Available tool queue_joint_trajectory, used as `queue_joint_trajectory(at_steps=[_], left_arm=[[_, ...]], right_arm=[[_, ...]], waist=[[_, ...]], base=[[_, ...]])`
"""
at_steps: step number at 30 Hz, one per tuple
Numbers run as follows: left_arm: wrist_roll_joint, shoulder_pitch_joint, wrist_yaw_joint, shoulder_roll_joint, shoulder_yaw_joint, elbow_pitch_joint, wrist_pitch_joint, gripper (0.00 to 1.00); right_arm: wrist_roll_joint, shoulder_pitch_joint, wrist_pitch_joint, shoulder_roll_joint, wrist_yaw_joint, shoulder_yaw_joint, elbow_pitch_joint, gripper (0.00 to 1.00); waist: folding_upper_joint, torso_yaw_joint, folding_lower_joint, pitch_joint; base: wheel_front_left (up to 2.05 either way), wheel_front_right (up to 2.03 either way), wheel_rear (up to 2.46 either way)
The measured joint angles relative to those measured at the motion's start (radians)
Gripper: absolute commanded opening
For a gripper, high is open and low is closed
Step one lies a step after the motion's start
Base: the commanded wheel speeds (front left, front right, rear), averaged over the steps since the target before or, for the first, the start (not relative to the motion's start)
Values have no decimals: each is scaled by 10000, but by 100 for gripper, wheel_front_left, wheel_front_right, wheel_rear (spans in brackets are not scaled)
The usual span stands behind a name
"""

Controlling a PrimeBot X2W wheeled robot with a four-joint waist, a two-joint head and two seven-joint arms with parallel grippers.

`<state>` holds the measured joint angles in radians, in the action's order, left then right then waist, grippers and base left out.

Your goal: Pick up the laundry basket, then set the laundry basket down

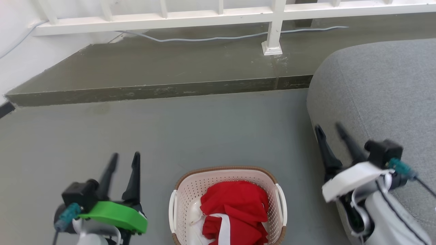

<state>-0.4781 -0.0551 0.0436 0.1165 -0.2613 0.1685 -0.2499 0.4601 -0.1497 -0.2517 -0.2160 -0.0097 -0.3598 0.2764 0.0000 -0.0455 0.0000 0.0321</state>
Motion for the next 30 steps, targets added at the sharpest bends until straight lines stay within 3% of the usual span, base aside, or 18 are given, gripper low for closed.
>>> queue_joint_trajectory(at_steps=[8, 30], left_arm=[[-217, 207, 0, -136, -21, 441, 125, 0], [-2817, 207, 105, -313, 673, 491, 836, 0]], right_arm=[[303, 507, 63, 255, 6, 42, 339, 0], [2917, 507, 848, 575, 274, 1068, 263, 0]], waist=[[0, 14, 0, -10], [0, 120, 0, -76]], base=[[0, 0, 0], [0, 0, 0]])
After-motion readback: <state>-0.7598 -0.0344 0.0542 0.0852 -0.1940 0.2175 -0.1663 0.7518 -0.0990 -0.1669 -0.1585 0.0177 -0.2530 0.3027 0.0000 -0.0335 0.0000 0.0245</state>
